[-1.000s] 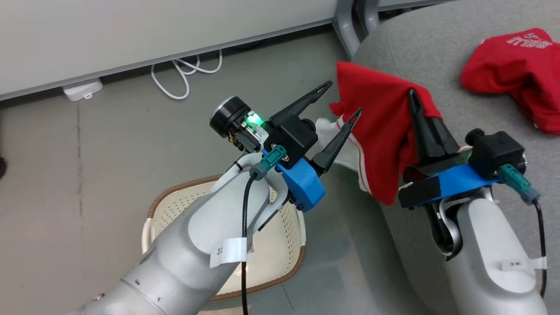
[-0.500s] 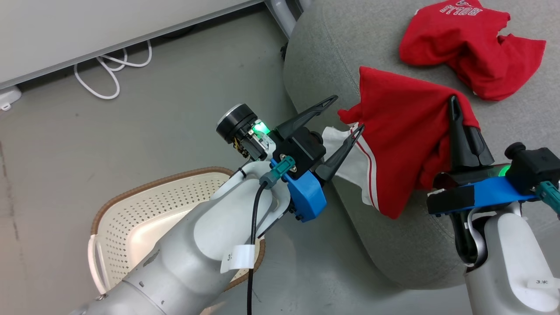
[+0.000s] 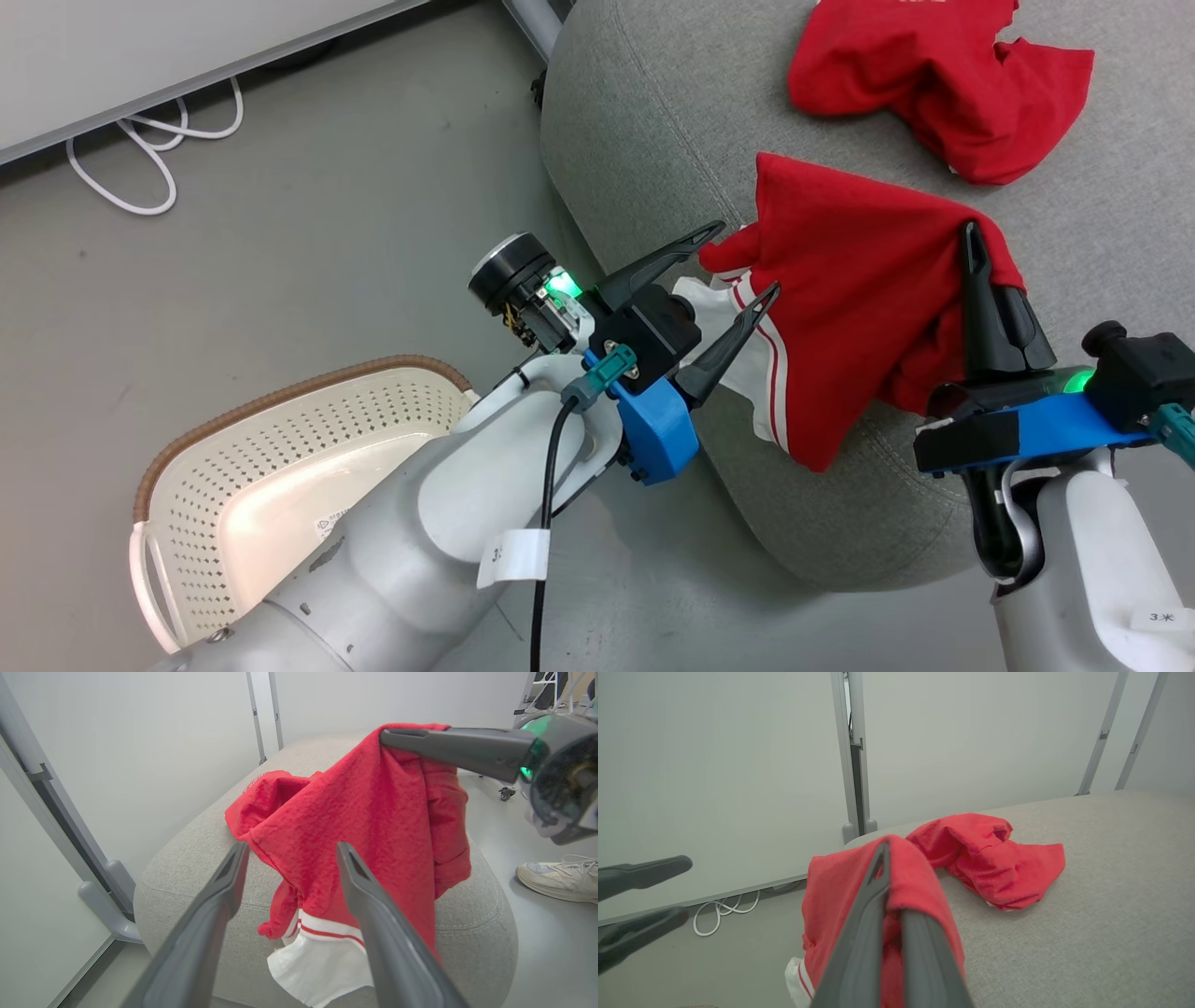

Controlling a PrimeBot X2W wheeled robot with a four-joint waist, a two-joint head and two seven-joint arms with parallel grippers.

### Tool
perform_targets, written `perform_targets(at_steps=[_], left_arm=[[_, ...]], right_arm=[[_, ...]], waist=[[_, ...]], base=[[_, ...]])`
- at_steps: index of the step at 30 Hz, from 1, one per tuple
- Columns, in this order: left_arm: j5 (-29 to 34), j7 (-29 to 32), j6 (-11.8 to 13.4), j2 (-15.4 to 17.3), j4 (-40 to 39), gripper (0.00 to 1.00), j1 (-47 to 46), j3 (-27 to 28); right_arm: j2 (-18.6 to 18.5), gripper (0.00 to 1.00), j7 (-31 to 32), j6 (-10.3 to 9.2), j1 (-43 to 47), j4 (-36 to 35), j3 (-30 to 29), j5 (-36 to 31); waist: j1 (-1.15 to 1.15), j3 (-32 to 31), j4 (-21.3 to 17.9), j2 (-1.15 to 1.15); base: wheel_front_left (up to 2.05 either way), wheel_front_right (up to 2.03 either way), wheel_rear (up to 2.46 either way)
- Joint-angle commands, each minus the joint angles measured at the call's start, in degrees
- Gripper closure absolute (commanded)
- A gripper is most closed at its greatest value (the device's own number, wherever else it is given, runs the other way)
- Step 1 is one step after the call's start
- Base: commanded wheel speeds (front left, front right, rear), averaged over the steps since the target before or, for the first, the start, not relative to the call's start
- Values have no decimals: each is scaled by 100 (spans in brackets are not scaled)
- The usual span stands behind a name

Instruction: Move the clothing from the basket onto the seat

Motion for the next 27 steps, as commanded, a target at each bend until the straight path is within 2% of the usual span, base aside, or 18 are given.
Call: perform_targets(at_steps=[1, 13, 21, 27], left_arm=[[-21, -25, -31, 35, 0, 0, 0, 6], [30, -24, 5, 118, -181, 0, -96, 34], [101, 12, 30, 204, -259, 0, -312, 6], [167, 70, 75, 339, -377, 0, -533, 31]], right_arm=[[2, 100, -23, 1, 61, -27, -8, 42], [-14, 100, -23, 1, -639, -356, -105, -293], [-483, 100, -23, 1, -1847, -755, -352, -490], [-1033, 100, -22, 1, -2896, -886, -960, -560]], waist=[[0, -4, 0, 0], [0, 217, 82, 0], [0, 731, 253, 0], [0, 1201, 372, 0]], base=[[0, 0, 0], [0, 0, 0], [0, 0, 0], [0, 0, 0]])
